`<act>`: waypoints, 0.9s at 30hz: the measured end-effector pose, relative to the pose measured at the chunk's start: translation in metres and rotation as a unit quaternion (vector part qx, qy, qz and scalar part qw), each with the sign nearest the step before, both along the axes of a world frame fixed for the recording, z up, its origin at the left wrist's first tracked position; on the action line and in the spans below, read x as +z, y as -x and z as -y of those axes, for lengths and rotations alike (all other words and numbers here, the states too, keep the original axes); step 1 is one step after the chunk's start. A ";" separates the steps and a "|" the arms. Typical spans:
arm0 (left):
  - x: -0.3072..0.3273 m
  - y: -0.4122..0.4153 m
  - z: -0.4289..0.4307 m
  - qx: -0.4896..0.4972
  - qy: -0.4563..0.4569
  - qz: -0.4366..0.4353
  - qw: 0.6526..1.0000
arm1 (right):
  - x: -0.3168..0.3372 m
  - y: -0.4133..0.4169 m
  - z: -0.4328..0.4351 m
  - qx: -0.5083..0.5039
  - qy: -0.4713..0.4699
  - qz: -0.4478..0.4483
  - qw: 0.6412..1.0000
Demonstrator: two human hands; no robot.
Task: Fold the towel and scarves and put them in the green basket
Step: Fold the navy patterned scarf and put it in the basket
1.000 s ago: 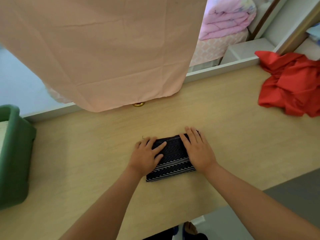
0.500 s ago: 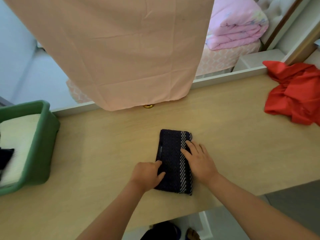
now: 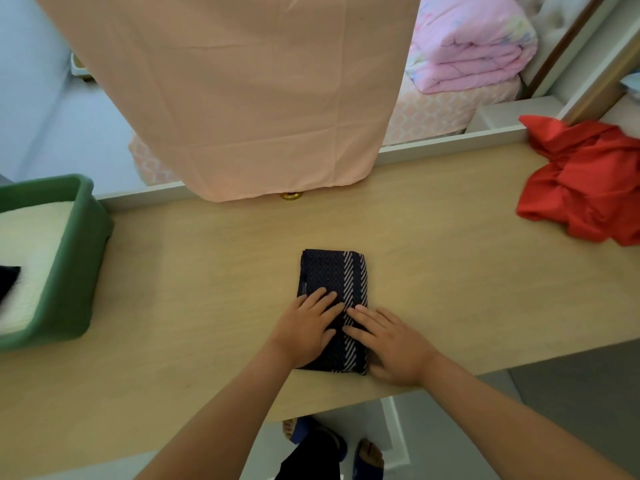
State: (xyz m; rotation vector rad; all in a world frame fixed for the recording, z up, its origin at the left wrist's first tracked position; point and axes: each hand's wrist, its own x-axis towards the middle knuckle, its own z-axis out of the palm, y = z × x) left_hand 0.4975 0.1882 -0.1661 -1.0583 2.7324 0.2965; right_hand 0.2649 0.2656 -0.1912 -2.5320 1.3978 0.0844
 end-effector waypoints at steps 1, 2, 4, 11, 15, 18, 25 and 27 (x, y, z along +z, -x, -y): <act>-0.005 -0.006 -0.001 0.006 -0.023 0.024 0.999 | 0.000 -0.001 0.001 0.002 0.006 -0.005 1.000; -0.012 -0.013 -0.004 0.007 -0.032 0.028 0.999 | -0.002 -0.001 0.002 0.004 0.017 -0.006 1.000; -0.019 -0.022 -0.005 0.010 -0.049 0.011 0.999 | -0.003 -0.002 0.004 -0.003 0.034 0.009 0.999; 0.002 -0.048 0.004 0.074 -0.119 -0.133 0.981 | 0.015 -0.014 0.014 -0.256 -0.049 0.247 0.933; 0.000 -0.049 0.003 0.162 -0.152 -0.163 0.961 | 0.023 -0.020 0.039 -0.359 -0.041 0.274 0.891; 0.011 -0.025 0.010 0.291 -0.207 -0.289 0.888 | 0.026 -0.025 0.061 -0.428 -0.052 0.248 0.868; 0.026 0.010 0.053 0.453 -0.082 -0.224 0.859 | 0.022 -0.025 0.100 -0.516 -0.073 0.226 0.823; 0.025 0.016 0.060 0.395 0.055 -0.200 0.895 | 0.019 -0.025 0.106 -0.528 -0.087 0.210 0.818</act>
